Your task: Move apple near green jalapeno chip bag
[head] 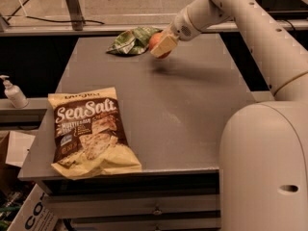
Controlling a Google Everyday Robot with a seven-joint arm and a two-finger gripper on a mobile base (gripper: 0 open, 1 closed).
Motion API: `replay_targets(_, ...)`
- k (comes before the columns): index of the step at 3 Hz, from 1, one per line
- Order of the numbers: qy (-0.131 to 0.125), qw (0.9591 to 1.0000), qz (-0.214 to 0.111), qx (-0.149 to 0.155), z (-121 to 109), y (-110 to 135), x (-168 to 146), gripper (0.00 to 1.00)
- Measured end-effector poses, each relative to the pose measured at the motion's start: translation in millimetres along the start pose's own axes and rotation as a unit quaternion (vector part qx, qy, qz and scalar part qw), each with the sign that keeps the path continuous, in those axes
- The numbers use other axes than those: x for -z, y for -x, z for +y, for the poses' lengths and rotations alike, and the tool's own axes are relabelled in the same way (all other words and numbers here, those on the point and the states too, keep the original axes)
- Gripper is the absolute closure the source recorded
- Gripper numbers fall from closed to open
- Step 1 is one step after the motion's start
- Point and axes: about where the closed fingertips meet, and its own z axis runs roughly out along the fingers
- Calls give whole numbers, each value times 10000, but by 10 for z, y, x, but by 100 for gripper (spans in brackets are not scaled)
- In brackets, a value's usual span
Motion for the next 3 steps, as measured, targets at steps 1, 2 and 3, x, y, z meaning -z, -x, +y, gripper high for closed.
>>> replay_targets(1, -38, 10000, 40, -53, -101, -18, -133, 100)
replay_targets(2, -49, 9999, 71, -55, -167, 15, -232, 100)
replay_targets(3, 26, 9998, 162, -115, -184, 28, -346, 82)
